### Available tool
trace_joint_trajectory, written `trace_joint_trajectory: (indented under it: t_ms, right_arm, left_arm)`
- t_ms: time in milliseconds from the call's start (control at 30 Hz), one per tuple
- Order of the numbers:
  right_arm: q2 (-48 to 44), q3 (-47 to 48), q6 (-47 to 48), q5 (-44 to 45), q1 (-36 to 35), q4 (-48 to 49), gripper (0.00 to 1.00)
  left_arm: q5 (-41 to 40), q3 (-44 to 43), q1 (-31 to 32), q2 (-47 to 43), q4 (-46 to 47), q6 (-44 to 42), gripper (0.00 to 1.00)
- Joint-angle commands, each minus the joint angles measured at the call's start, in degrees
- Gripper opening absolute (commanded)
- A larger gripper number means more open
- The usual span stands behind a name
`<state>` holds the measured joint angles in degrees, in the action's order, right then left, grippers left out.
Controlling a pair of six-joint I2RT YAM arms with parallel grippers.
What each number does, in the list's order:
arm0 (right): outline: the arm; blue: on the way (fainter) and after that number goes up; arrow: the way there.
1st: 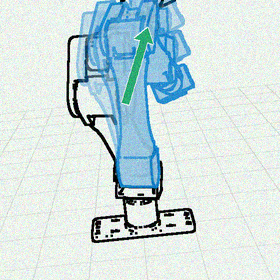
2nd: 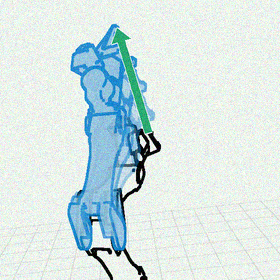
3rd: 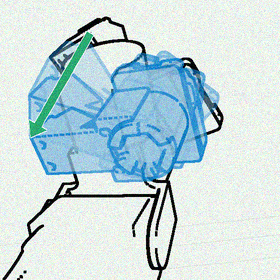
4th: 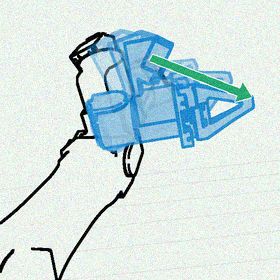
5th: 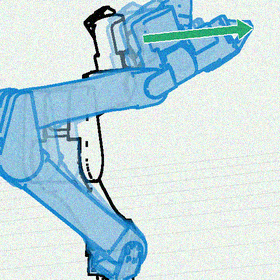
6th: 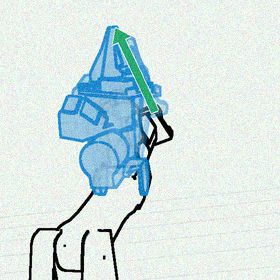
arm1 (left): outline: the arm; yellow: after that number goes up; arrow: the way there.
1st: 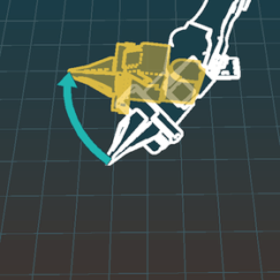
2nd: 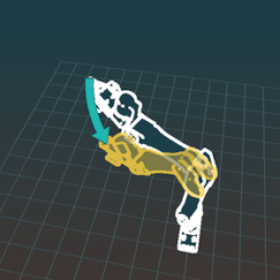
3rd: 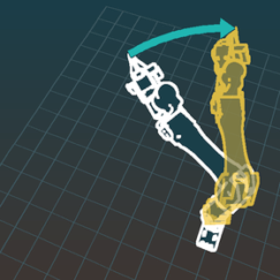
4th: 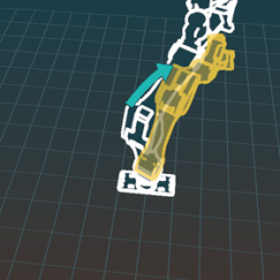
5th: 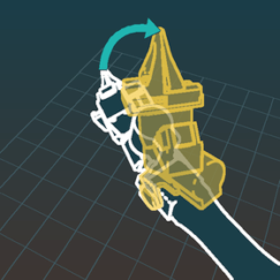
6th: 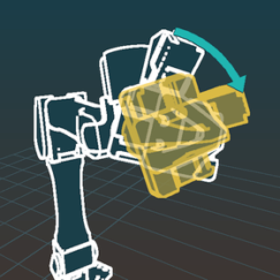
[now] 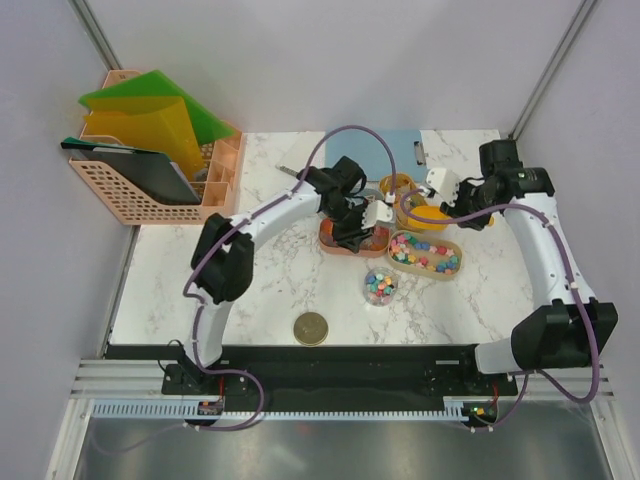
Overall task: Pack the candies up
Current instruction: Move the storage box to the center of the board, then scoop the fake candies from the storage box.
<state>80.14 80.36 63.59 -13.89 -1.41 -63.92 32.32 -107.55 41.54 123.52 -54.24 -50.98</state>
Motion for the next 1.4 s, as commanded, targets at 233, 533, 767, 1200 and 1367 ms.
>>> trace_joint_trajectory:
  t_ms: [233,533,767,1200,1367]
  right_arm:
    - [10.2,17.8,10.0,1.0,-7.3,-14.6,0.0]
    - [15.3,19.0,0.4,8.1,-16.3,-15.7,0.0]
    - [20.2,25.5,-5.7,13.5,-20.1,-16.7,0.0]
    - [24.3,27.0,-7.9,21.7,-23.4,-19.8,0.0]
    - [24.7,25.3,-6.7,23.7,-24.3,-19.8,0.0]
  left_arm:
    - [0.1,17.3,-13.8,-16.2,11.1,6.4,0.17]
    - [-2.6,24.1,-17.3,-10.2,15.4,8.9,0.02]
    - [0.3,21.4,-17.2,-5.6,18.4,12.0,0.02]
    - [0.9,17.9,-15.3,-3.0,17.9,10.1,0.02]
    - [3.6,16.5,-14.2,-2.5,16.3,9.8,0.02]
